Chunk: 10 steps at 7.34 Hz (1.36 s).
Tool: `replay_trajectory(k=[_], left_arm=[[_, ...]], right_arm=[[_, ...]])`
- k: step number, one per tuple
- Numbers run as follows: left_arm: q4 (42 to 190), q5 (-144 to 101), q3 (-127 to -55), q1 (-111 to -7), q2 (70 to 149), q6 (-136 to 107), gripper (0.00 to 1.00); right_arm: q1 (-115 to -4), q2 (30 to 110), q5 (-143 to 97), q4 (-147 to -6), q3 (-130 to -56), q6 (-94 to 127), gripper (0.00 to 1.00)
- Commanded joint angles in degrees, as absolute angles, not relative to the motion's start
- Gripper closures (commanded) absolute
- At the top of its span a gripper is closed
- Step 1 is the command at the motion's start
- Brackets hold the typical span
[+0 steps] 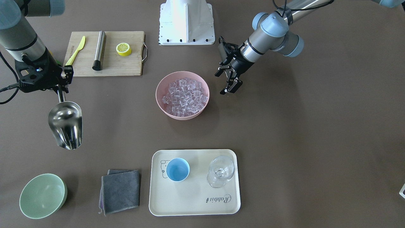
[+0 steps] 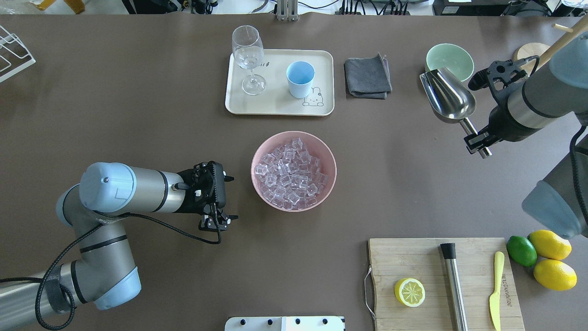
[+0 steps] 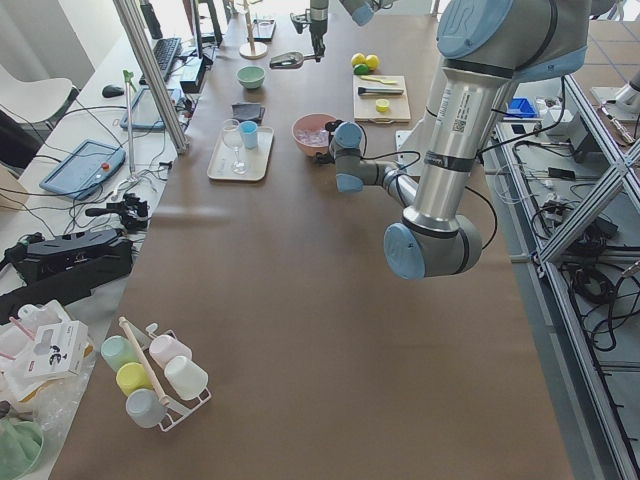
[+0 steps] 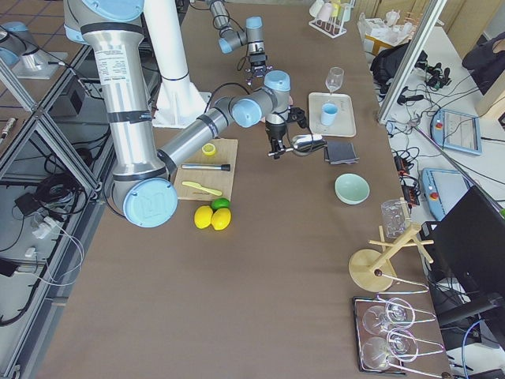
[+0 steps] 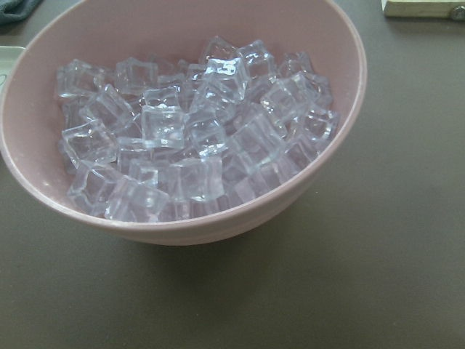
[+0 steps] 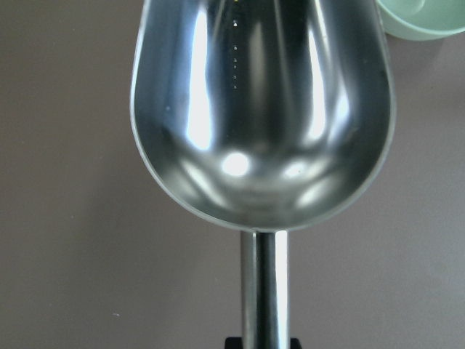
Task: Put ice in cup with scoop
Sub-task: 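Carry the scoop with the right gripper over the pink bowl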
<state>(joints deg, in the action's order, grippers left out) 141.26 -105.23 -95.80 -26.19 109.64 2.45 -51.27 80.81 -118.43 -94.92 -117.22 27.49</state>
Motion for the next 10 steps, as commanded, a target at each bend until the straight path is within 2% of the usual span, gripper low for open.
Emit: replay_trajectory(k=[1, 3, 4, 7, 8, 9, 10], left_arm=[[144.91, -105.21, -93.27, -26.10, 110.30, 2.46, 0.02], [146.95, -102.85, -91.76, -26.19, 111.18, 2.37, 0.02], [147.13, -102.31, -91.76, -26.28, 111.36, 2.37, 0.02], [147.22, -101.35, -91.32, -26.54, 111.79, 2.29, 0.02], [147.22, -101.34, -91.32, -26.54, 111.80, 2.29, 0.02], [147.65, -101.42, -91.23, -26.54, 111.80, 2.29, 0.02], [147.66, -101.43, -91.23, -26.54, 111.80, 2.29, 0.02]], right_arm=[[-53.26, 77.90, -120.66, -99.37, -116.56, 15.95, 1.00], [-53.70, 77.25, -127.20, -107.28, -115.23, -6.81, 1.00], [-54.22, 77.08, -126.48, -109.49, -115.22, -8.16, 1.00], [-55.46, 74.11, -125.43, -130.98, -119.60, -19.77, 1.00], [-55.37, 68.78, -122.64, -140.70, -119.97, -19.78, 1.00], [-53.02, 59.77, -117.21, -151.24, -120.23, -19.86, 1.00], [-48.13, 54.72, -113.07, -155.35, -122.06, -19.86, 1.00]])
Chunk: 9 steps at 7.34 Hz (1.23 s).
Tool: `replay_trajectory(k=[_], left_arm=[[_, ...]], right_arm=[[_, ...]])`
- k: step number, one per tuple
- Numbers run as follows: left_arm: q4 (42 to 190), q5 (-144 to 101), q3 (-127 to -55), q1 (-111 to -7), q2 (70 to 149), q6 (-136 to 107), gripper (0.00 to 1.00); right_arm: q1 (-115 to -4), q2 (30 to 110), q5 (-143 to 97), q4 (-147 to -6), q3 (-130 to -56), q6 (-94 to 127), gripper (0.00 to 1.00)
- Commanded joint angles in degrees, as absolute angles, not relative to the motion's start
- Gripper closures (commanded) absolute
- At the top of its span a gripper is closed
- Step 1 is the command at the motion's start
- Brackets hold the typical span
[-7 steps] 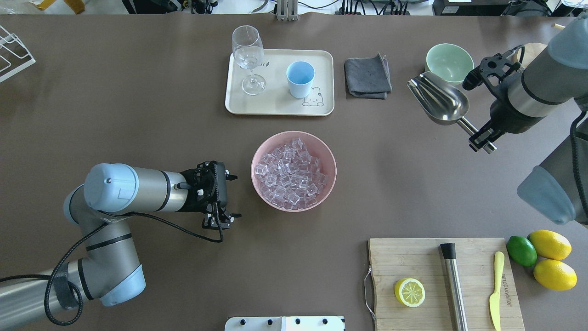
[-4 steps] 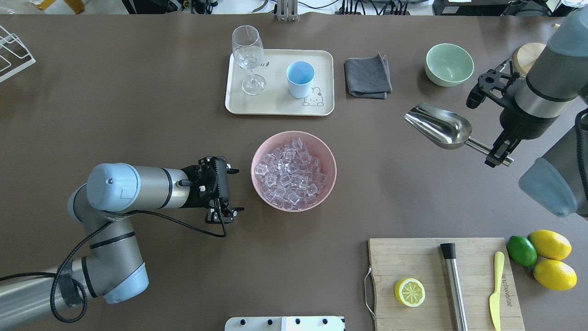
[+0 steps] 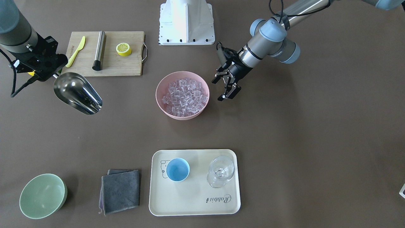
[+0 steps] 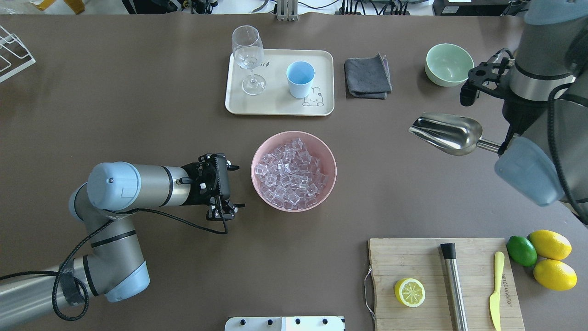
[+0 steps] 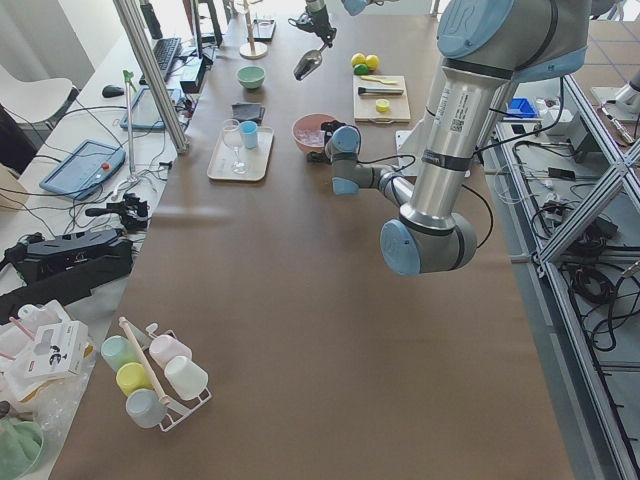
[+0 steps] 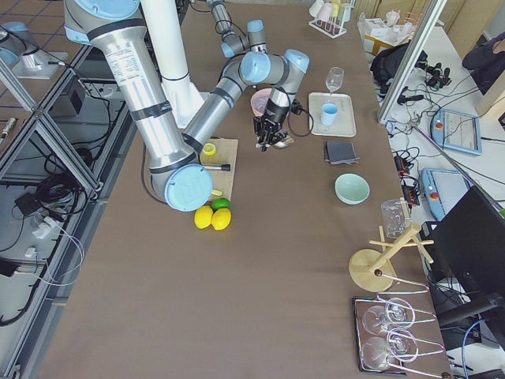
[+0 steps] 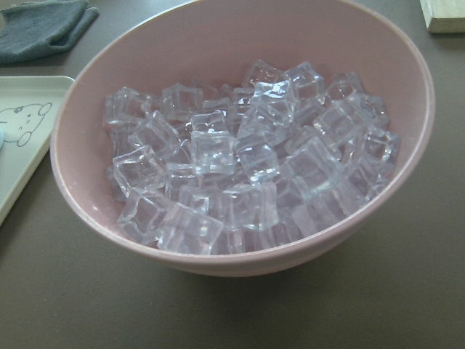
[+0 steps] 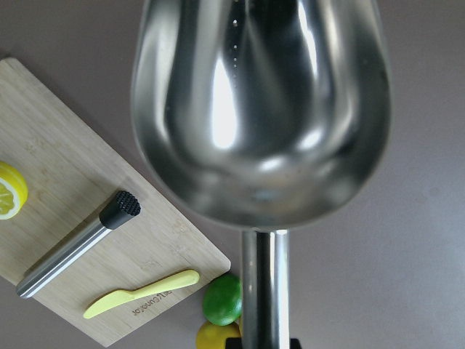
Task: Put ice in cup with scoop
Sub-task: 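Carry the scoop with the right gripper over the pink bowl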
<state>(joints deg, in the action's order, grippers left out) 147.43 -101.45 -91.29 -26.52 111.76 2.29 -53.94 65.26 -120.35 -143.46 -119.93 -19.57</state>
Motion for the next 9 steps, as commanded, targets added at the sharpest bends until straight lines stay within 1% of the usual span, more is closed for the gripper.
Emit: replay_trajectory(k=[1, 3, 4, 5, 6, 7, 9], left_arm=[[148.35, -101.69, -90.27, -26.37, 112.32, 2.29, 0.02], [148.89, -102.21, -89.21, -26.28, 113.11, -1.81, 0.02], [148.89, -102.30, -89.21, -26.28, 113.29, -7.85, 0.02], [148.89, -102.30, -89.21, -26.28, 113.38, -8.00, 0.02], [148.89, -102.30, -89.30, -26.28, 113.38, -8.00, 0.02], [148.97, -102.39, -89.30, -26.28, 113.29, -7.91, 0.02], [149.59, -102.31, -89.30, -26.28, 113.12, -7.91, 0.02]], right_arm=[[-45.29, 52.15, -112.68, -156.09, -123.39, -19.86, 1.00], [-40.10, 49.84, -112.41, -156.09, -123.22, -18.99, 1.00], [-37.90, 48.01, -113.11, -156.27, -121.31, -18.98, 1.00], [-37.62, 43.90, -116.25, -158.01, -114.85, -18.90, 1.00], [-36.83, 39.77, -116.28, -162.03, -110.70, -18.90, 1.00], [-36.48, 37.90, -116.37, -164.25, -109.52, -18.90, 1.00], [-36.47, 35.00, -115.67, -166.28, -104.88, -18.90, 1.00]])
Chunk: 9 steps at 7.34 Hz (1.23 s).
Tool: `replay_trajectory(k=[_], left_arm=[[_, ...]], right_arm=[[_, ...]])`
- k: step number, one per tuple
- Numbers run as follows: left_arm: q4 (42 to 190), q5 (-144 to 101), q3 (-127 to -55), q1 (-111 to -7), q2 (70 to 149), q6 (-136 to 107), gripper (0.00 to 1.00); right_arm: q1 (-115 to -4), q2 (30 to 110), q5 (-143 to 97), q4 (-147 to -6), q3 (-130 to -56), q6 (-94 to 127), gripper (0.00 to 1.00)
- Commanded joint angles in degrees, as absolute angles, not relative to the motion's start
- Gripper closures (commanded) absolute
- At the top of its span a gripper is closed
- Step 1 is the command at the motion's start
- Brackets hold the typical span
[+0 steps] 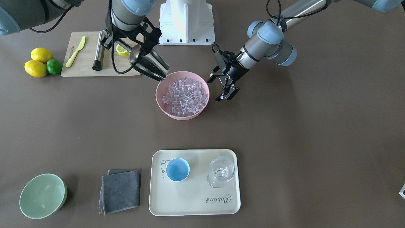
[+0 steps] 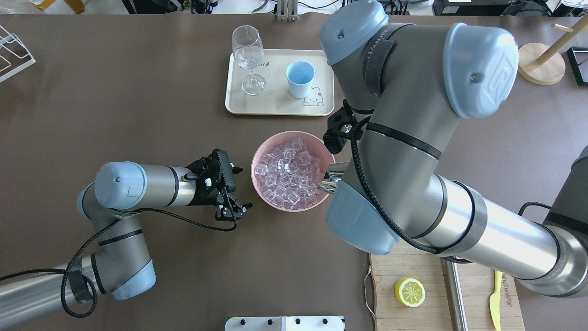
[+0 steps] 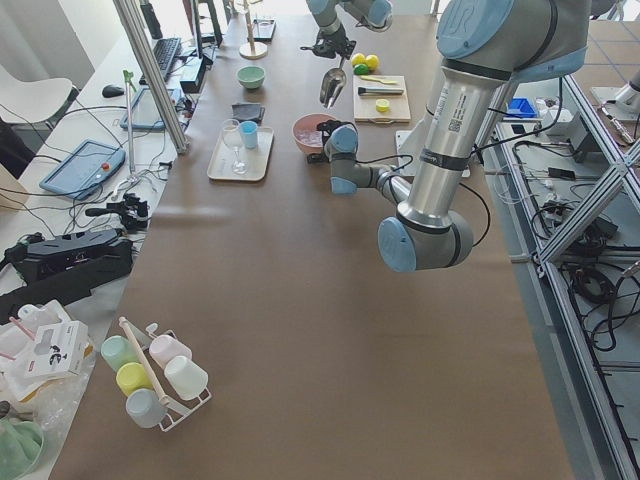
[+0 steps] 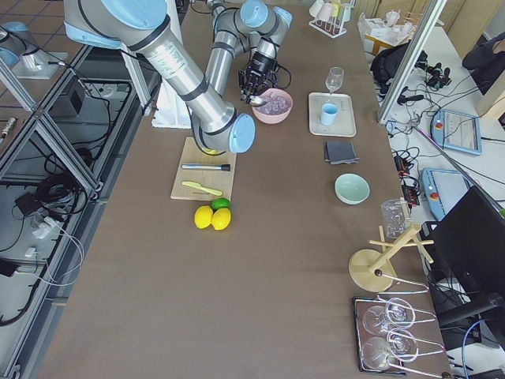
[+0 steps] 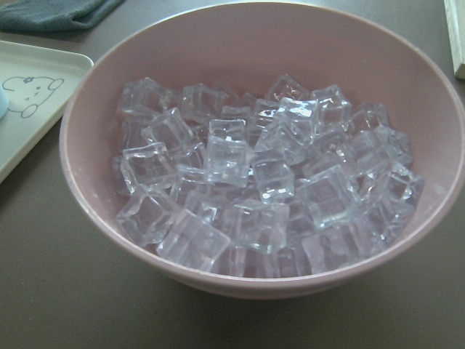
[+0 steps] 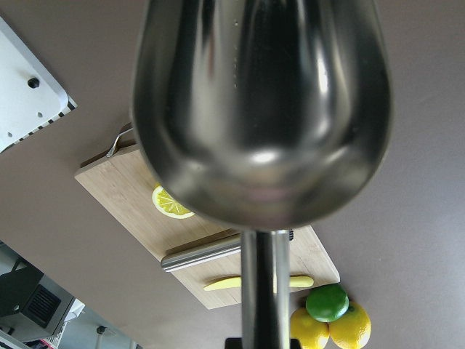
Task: Put ice in cup with scoop
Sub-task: 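Carry the scoop with the right gripper over the pink bowl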
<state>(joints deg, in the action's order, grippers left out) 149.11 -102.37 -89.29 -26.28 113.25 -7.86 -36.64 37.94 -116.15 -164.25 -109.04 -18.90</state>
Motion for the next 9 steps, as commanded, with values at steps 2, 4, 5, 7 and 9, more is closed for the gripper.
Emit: replay_trajectory(k=[2, 4, 5, 7, 9], left_arm=[[149.59, -102.39, -89.30, -26.28, 113.03, -7.91, 0.02], [149.68, -102.39, -89.30, -26.19, 112.94, -7.82, 0.02], [149.76, -102.31, -89.30, -26.19, 112.94, -7.91, 0.02], [149.77, -102.39, -89.38, -26.19, 112.77, -7.82, 0.02], [150.03, -102.39, -89.73, -26.19, 112.24, -7.82, 0.02]], right_arm=[[-36.47, 30.96, -115.49, -166.29, -96.29, -18.64, 1.00], [-35.34, 30.41, -114.44, -166.20, -94.13, -16.45, 1.00], [-33.85, 30.41, -112.87, -166.20, -93.87, -15.57, 1.00], [-32.18, 30.41, -111.54, -166.20, -93.61, -14.86, 1.00], [-31.64, 29.53, -111.27, -166.11, -91.85, -13.54, 1.00]])
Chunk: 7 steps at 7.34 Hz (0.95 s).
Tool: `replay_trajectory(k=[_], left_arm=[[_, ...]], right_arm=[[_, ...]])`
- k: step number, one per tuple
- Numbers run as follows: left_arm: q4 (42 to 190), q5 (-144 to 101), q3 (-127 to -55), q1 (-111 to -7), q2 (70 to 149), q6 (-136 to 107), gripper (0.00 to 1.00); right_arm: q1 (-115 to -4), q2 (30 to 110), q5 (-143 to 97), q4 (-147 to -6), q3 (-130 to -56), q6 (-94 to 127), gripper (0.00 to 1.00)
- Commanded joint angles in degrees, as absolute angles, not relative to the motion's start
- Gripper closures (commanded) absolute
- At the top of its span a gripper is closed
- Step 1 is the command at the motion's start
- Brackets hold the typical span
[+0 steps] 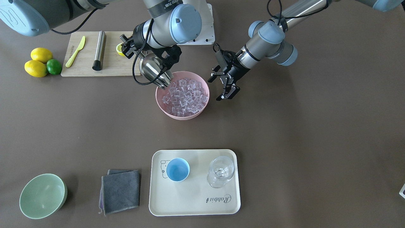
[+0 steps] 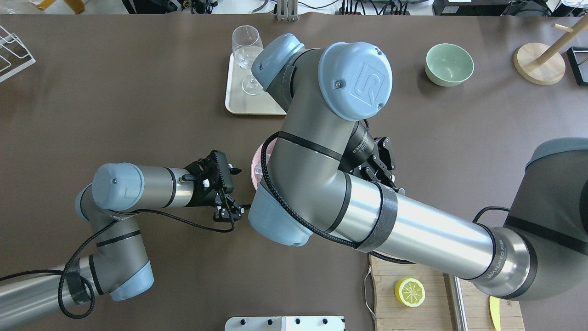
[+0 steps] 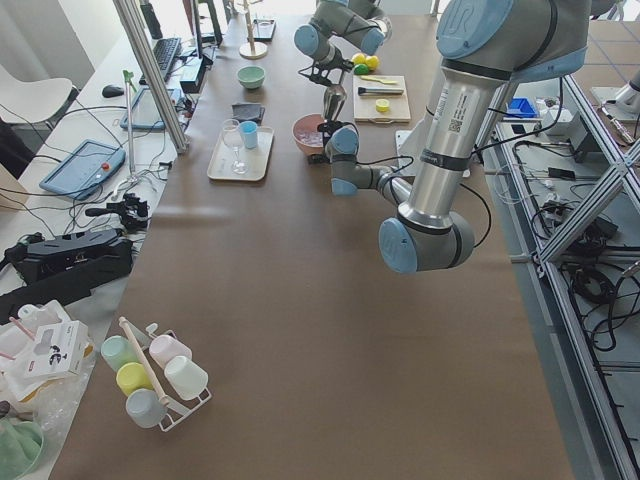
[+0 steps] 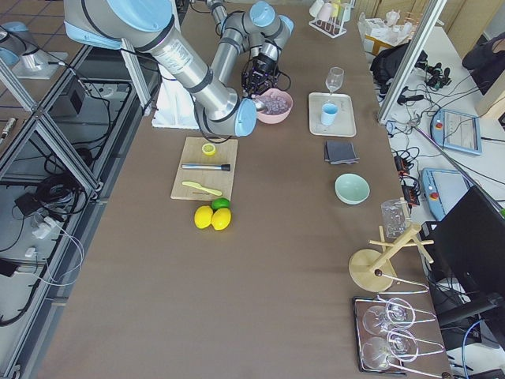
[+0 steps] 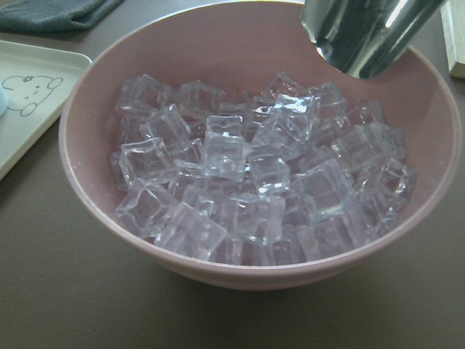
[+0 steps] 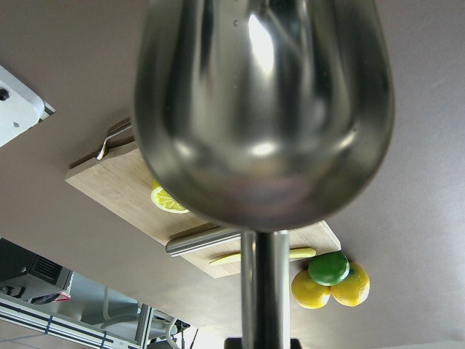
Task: Put ice in cup with scoop
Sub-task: 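Carry the scoop with the right gripper over the pink bowl, then push the scoop into the ice with the right gripper while the left steadies the bowl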
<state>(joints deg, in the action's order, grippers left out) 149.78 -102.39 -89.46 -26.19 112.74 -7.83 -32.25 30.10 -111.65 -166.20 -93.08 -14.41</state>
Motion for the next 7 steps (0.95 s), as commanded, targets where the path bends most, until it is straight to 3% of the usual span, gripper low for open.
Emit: replay_trajectory(k=[1, 7], left_arm=[[150.46, -102.31, -89.91, -26.19, 111.54, -7.82, 0.02], [150.47, -102.30, -89.91, -26.19, 111.80, -7.82, 0.02]], right_arm=[[-31.55, 29.27, -111.18, -166.03, -91.41, -13.27, 1.00], [-30.41, 27.95, -111.36, -160.93, -85.26, -10.38, 1.00]])
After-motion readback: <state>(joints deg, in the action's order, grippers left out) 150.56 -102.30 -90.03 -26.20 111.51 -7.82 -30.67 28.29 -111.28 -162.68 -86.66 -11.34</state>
